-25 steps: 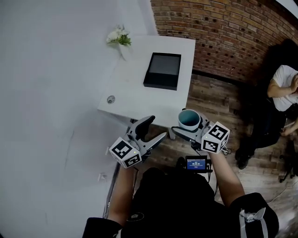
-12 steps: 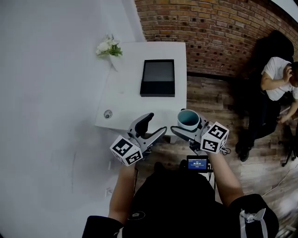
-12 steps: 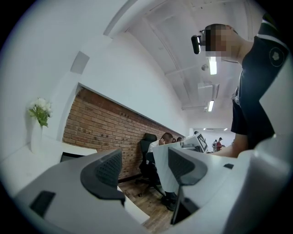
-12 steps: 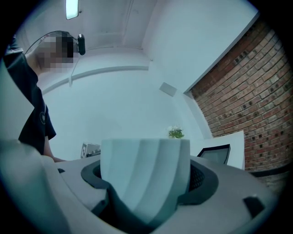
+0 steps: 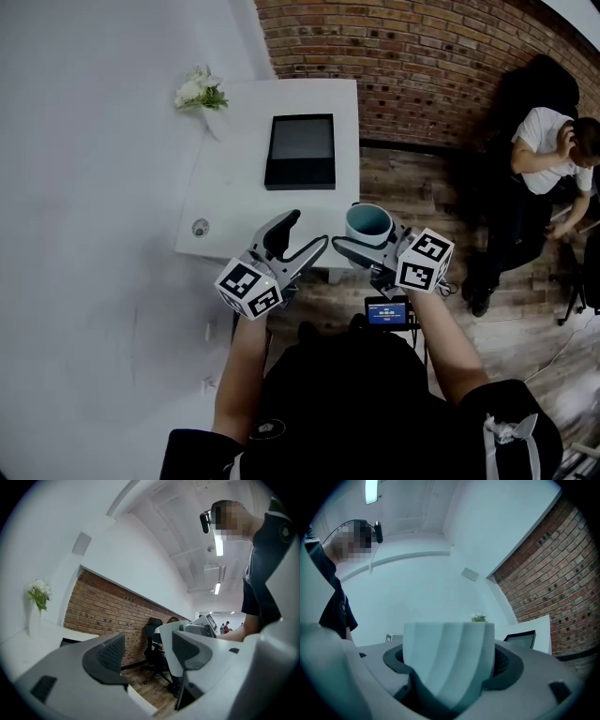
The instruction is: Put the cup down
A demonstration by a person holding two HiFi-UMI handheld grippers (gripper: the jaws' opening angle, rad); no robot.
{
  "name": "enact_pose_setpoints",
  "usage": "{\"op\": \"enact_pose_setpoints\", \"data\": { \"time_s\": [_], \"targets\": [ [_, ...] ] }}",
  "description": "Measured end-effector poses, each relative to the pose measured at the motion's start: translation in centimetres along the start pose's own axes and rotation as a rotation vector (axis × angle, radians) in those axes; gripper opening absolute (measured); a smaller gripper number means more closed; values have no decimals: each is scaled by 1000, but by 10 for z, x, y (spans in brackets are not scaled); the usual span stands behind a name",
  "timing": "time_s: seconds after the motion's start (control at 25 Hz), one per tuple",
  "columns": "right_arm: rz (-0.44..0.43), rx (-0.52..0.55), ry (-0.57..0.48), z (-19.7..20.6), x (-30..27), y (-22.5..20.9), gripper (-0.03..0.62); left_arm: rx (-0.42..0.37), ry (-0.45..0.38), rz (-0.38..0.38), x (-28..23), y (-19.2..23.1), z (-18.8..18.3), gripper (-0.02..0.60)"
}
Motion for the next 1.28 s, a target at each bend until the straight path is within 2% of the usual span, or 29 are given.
{"op": "enact_pose_setpoints", "data": {
  "time_s": [0.2,0.6,0.88,1.04,1.28],
  "targets": [
    [-37,-48,-36,-1,2,-5,394,4,-1,-3,-1,0,6,310],
    [-63,-67,-5,8,-2,-11,394,87,-23,-21,1,12,13,309],
    [-91,-93,31,18,-9,-23,394,92,-9,-26,-1,16,14,307],
    [-87,-120,59,21,-21,-46,394,103,24,-35,-2,30,23,307],
    [-63,-153,134,33,-50,-106,394,126,46,-63,-1,54,31,305]
  ]
}}
Point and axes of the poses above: the fingertips, and each gripper's own axes: x backward along the fingers, y to its left, z out of its underside, the point moved 4 cm from there along x, backward along the fingers, and after that the axes turned 15 degrees about y, right-handed, at the moved point
